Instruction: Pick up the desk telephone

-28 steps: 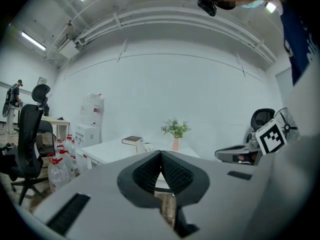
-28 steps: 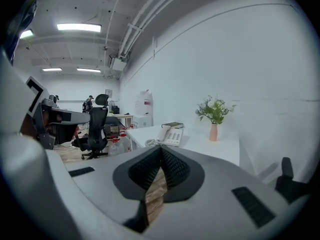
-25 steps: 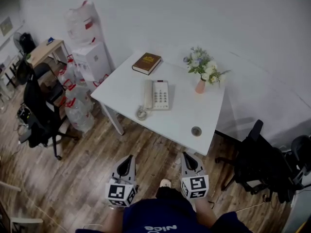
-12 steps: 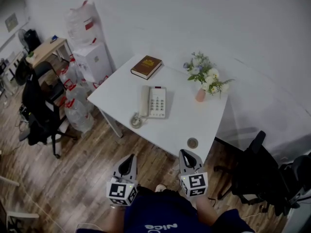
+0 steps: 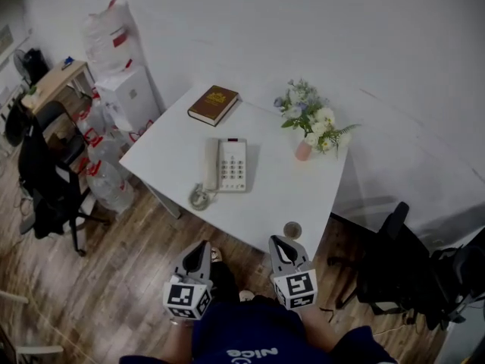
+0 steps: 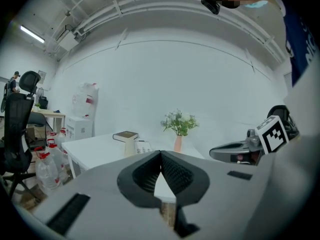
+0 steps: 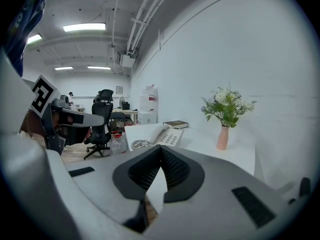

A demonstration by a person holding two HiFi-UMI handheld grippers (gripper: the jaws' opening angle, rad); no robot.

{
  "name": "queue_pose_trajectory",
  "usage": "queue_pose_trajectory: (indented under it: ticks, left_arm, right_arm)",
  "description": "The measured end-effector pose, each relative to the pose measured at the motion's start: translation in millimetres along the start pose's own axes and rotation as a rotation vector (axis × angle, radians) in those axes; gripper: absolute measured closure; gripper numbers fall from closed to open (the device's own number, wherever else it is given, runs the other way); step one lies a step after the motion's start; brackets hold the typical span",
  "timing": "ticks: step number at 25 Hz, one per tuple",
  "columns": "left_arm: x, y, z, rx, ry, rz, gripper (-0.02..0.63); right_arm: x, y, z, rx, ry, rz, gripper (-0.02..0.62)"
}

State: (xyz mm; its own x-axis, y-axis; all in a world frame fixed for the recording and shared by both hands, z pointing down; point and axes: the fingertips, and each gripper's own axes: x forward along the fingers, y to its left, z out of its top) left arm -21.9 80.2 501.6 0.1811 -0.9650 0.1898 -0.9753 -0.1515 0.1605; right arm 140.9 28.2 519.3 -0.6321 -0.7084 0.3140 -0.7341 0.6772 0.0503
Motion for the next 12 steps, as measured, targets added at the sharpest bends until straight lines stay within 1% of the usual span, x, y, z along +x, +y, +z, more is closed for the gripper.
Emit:
queue_pose_trajectory:
  ticks: [5,8,12]
  left_arm:
    - [43,15,7,-0.003,0.007,-0.059,0.589]
    - [71,32,18,-0.014,0.004,-0.084,0.589]
    - [104,59,21,-0.024,0.029,-0.109,0.589]
  right_arm:
    - [29,-10,6,-0.004,0.018,-0.020,0.572]
    - [51,-17,18,0.000,0.016,-0.040,0.572]
    - [85,-20,31,0.029,0.012,-0.068,0.572]
